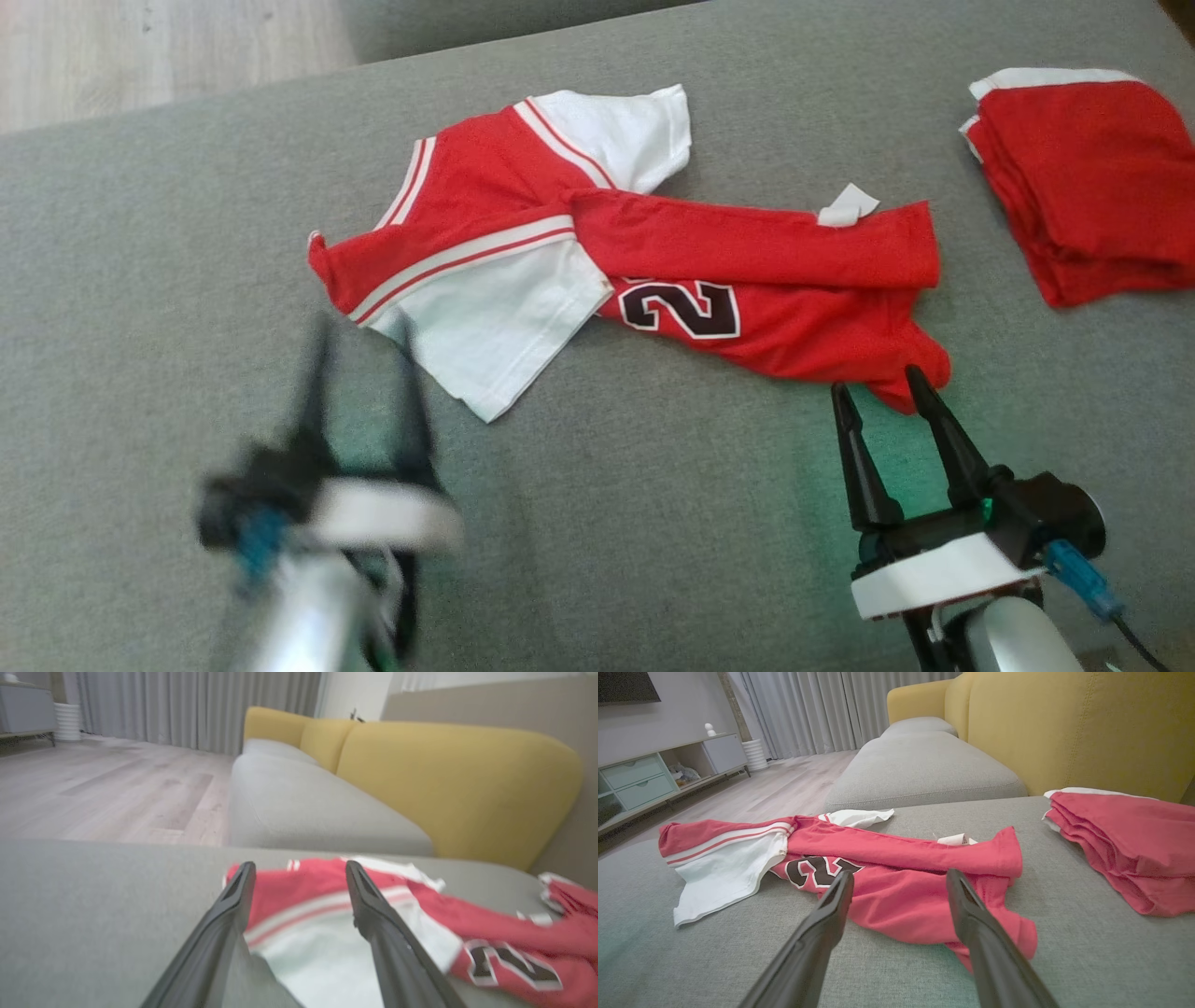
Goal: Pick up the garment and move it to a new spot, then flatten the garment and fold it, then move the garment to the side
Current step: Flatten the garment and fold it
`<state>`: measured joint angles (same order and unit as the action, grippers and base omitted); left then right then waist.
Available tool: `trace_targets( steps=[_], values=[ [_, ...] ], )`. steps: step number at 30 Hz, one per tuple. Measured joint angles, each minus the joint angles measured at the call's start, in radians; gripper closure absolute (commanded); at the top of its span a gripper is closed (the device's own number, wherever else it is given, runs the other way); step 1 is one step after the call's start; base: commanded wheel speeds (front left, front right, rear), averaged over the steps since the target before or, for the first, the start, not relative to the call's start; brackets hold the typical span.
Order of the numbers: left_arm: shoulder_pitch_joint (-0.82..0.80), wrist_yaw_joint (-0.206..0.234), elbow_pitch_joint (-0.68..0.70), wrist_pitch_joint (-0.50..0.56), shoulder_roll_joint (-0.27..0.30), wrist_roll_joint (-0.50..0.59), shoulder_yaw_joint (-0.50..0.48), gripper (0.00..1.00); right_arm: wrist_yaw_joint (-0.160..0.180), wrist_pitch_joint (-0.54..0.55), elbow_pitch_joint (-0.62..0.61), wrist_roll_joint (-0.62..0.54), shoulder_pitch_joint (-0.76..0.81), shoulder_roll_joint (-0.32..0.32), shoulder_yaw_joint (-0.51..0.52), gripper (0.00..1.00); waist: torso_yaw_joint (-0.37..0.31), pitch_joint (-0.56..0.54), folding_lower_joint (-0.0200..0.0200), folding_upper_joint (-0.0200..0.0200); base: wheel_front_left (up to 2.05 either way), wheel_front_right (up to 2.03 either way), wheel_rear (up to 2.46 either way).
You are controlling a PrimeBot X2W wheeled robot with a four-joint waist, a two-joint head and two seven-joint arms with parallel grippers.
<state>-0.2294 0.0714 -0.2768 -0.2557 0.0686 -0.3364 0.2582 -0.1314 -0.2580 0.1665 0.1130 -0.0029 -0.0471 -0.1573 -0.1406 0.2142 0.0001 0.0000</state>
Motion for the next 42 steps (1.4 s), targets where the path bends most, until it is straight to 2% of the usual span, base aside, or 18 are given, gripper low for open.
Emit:
trace_targets(
  steps=[4, 7, 11, 16, 21, 22, 23, 24, 25, 26, 35, 39, 42],
  values=[
    [0.105, -0.002, 0.012, 0.0, -0.008, 0.146, 0.1, 0.0, 0.0, 0.0, 0.007, 0.0, 0.0, 0.0, -0.003, 0.0, 0.012, 0.001, -0.0001, 0.0, 0.0, 0.0, 0.0],
    [0.107, -0.003, -0.02, 0.0, -0.011, 0.219, 0.149, 0.0, 0.0, 0.0, 0.008, 0.0, -0.007, 0.0, -0.007, 0.0, 0.015, 0.004, -0.0001, 0.0, 0.0, 0.0, 0.0],
    [0.077, -0.004, -0.128, 0.0, -0.01, 0.274, 0.178, 0.0, 0.0, 0.0, 0.009, 0.0, -0.009, 0.0, -0.023, 0.0, 0.01, 0.008, -0.0001, 0.0, 0.0, 0.0, 0.0],
    [0.016, 0.034, -0.243, 0.0, -0.012, 0.276, 0.17, 0.0, 0.0, 0.0, 0.012, 0.0, -0.01, 0.0, -0.03, 0.0, -0.011, 0.016, -0.0001, 0.0, 0.0, 0.0, 0.0],
    [-0.033, 0.043, -0.335, 0.0, -0.016, 0.256, 0.166, 0.0, 0.0, 0.0, 0.014, 0.002, -0.01, -0.001, -0.032, 0.0, -0.03, 0.019, -0.0001, 0.0, 0.0, 0.0, 0.0],
    [-0.036, 0.043, -0.342, 0.0, -0.016, 0.247, 0.166, 0.09, 0.0, 0.0, 0.015, 0.002, -0.01, -0.001, -0.032, 0.0, -0.033, 0.018, -0.0001, 0.0, 0.0, 0.0, 0.0],
    [-0.037, 0.043, -0.346, 0.0, -0.016, 0.244, 0.166, 0.41, 0.0, 0.0, 0.015, 0.002, -0.01, -0.001, -0.033, 0.0, -0.036, 0.017, -0.0001, 0.0, 0.0, 0.0, 0.0],
    [-0.038, 0.043, -0.347, 0.0, -0.016, 0.241, 0.166, 0.61, 0.0, 0.0, 0.015, 0.002, -0.01, -0.001, -0.033, 0.0, -0.038, 0.017, -0.0001, 0.0, 0.0, 0.0, 0.0],
    [-0.038, 0.043, -0.347, 0.0, -0.016, 0.239, 0.166, 0.91, 0.0, 0.0, 0.015, 0.002, -0.01, -0.001, -0.032, 0.0, -0.038, 0.017, -0.0001, 0.0, 0.0, 0.0, 0.0],
    [-0.039, 0.043, -0.347, 0.0, -0.016, 0.239, 0.167, 1.0, 0.0, 0.0, 0.015, 0.002, -0.01, -0.001, -0.032, 0.0, -0.038, 0.016, -0.0001, 0.0, 0.0, 0.0, 0.0],
    [-0.041, 0.052, -0.288, 0.0, -0.017, 0.238, 0.178, 1.0, 0.0, 0.0, 0.019, 0.002, -0.008, -0.001, -0.027, 0.0, -0.013, -0.002, 0.0, 0.0, 0.0, 0.0, 0.0],
    [-0.031, 0.055, -0.19, 0.0, -0.017, 0.238, 0.168, 1.0, 0.0, 0.0, 0.018, 0.002, -0.007, -0.001, -0.019, 0.0, 0.006, -0.015, -0.0001, 0.0, 0.0, 0.0, 0.0],
    [-0.007, 0.078, -0.098, 0.0, -0.01, 0.244, 0.147, 1.0, 0.0, 0.0, 0.019, 0.002, -0.006, 0.0, 0.012, 0.0, 0.023, -0.021, -0.0001, 0.0, 0.0, 0.0, 0.0]
  ],
)
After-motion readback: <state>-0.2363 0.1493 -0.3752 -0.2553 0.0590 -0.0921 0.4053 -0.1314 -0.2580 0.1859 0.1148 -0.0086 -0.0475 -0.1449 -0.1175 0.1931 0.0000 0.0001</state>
